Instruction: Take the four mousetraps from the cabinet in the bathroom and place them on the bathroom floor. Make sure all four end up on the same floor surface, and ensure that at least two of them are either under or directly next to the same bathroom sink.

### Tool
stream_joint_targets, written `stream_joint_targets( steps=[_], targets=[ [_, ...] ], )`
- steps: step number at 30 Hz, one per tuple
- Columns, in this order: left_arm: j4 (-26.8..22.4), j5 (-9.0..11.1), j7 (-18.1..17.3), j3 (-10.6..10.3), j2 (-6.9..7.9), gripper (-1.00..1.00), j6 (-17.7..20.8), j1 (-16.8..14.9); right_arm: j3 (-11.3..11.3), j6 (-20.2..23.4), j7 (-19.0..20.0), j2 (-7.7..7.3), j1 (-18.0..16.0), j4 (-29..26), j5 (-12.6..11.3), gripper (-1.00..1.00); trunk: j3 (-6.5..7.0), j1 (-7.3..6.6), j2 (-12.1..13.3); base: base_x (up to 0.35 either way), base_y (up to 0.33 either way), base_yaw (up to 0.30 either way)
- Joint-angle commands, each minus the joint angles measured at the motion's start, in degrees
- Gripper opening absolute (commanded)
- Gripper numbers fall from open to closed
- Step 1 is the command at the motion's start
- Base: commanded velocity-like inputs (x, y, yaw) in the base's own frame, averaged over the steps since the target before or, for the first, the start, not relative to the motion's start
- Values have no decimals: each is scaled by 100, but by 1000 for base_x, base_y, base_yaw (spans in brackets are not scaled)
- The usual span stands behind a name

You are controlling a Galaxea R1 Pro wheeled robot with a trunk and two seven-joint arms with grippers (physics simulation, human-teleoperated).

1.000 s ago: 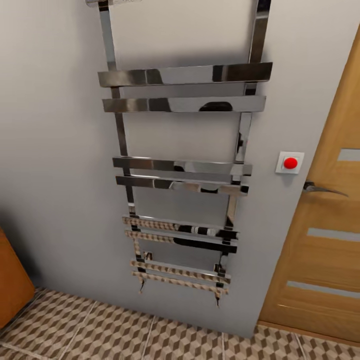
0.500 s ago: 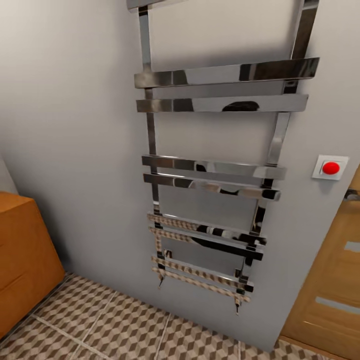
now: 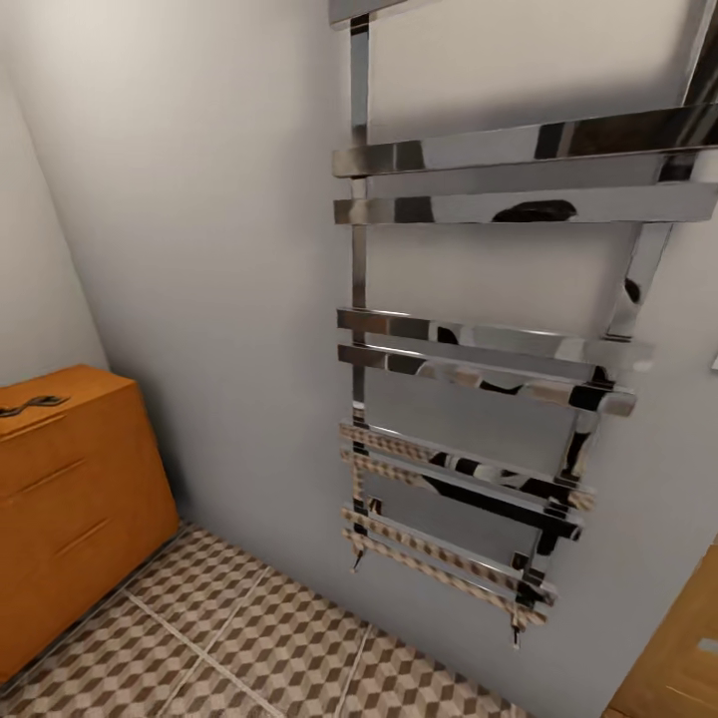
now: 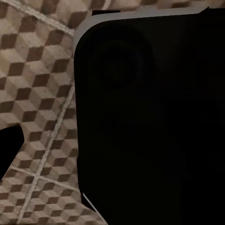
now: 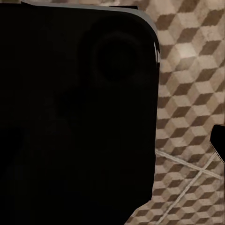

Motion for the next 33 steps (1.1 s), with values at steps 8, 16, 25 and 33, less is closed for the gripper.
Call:
stream_joint_targets(
  steps=[8,16,25,33],
  targets=[
    [-1,0,-1,-2,0,100,-13,-1,0,-21,-1,-1,2,1,-3,100,-4,0,-2,0,0,282],
    [-1,0,-1,1,0,100,-13,-1,0,-27,-1,-1,1,1,-3,100,-4,0,-2,0,0,282],
    [-1,0,-1,-1,0,100,-13,-1,0,-29,-1,-1,4,1,-2,100,-4,0,-2,0,0,282],
    [-1,0,-1,-2,0,100,-13,-1,0,-30,-1,-1,3,1,-3,100,-4,0,-2,0,0,282]
  ],
)
